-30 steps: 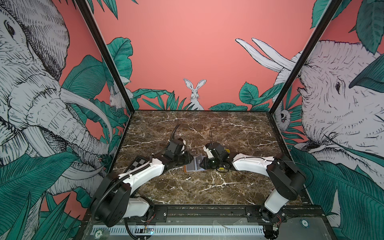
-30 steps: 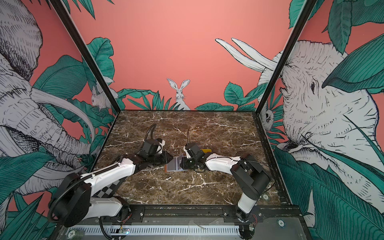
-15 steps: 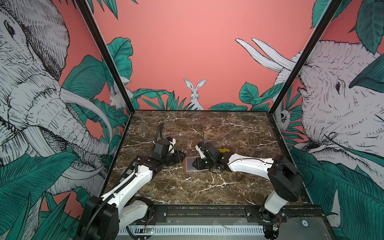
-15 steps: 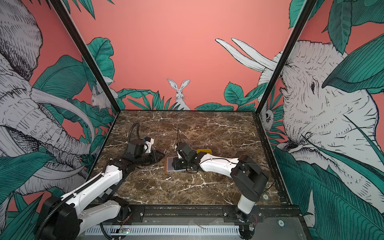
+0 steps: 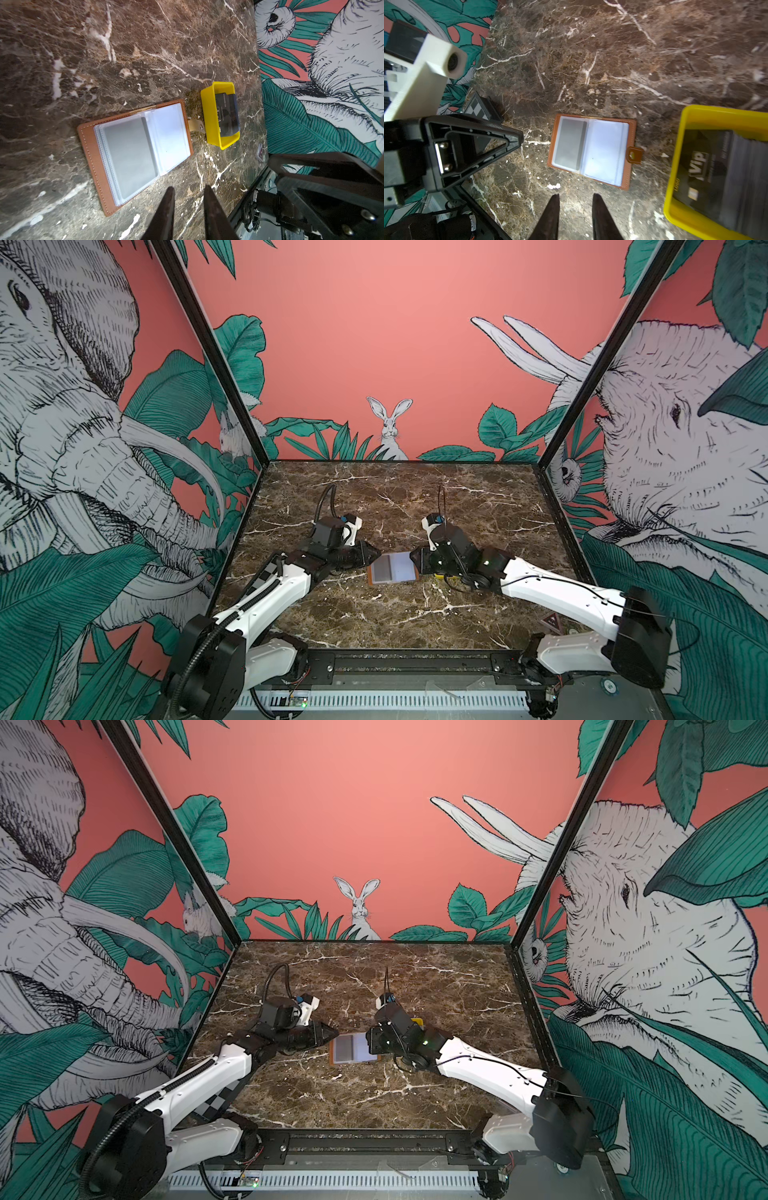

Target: Put the credit cards into the card holder

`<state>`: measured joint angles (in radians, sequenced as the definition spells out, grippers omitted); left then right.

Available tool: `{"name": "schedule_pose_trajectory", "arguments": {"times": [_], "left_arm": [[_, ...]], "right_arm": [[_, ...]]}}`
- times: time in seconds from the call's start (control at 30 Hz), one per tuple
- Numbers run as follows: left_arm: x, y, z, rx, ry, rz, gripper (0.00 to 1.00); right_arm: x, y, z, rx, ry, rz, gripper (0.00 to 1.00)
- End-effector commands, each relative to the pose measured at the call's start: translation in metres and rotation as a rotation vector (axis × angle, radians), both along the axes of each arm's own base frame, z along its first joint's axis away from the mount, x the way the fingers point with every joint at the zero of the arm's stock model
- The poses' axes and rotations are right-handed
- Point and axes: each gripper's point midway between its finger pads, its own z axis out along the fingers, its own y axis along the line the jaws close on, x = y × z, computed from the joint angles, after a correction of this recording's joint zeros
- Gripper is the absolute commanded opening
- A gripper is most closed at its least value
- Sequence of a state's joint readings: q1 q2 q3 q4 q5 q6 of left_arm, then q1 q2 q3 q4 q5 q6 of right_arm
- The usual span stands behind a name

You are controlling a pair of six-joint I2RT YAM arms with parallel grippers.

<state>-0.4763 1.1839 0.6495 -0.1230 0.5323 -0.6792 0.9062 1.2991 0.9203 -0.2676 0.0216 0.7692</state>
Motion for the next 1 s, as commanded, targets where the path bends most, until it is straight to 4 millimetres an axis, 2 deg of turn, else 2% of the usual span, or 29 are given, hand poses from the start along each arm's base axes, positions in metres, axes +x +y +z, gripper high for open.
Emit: {"name": "schedule_pose_trajectory", "arguments": {"times": [0.0,0.2,0.33,0.43,0.77,0.97], "left_arm": [[0.001,-0.023,0.014,0.000,-0.069,-0.060,0.26],[0.001,-0.054,0.003,0.006,-0.065,-0.056,0.26],[0.007,-0.067,-0.004,0.014,-0.055,-0.038,0.26],[0.004,-0.088,-0.005,-0.017,-0.051,-0.065,0.26],[0.011,-0.120,-0.014,-0.011,-0.031,-0.091,0.26],[0.010,-0.139,-0.020,-0.010,-0.003,-0.156,0.26]], "right_arm": [[0.003,-0.037,-0.009,-0.089,0.003,-0.061,0.28],[0.013,-0.084,-0.004,-0.081,0.012,-0.108,0.29],[0.015,-0.105,-0.001,-0.093,0.008,-0.105,0.29],[0.014,-0.114,-0.002,-0.104,0.013,-0.093,0.29],[0.018,-0.131,-0.023,-0.117,0.064,-0.106,0.33],[0.026,-0.140,-0.034,-0.131,0.096,-0.130,0.46]]}}
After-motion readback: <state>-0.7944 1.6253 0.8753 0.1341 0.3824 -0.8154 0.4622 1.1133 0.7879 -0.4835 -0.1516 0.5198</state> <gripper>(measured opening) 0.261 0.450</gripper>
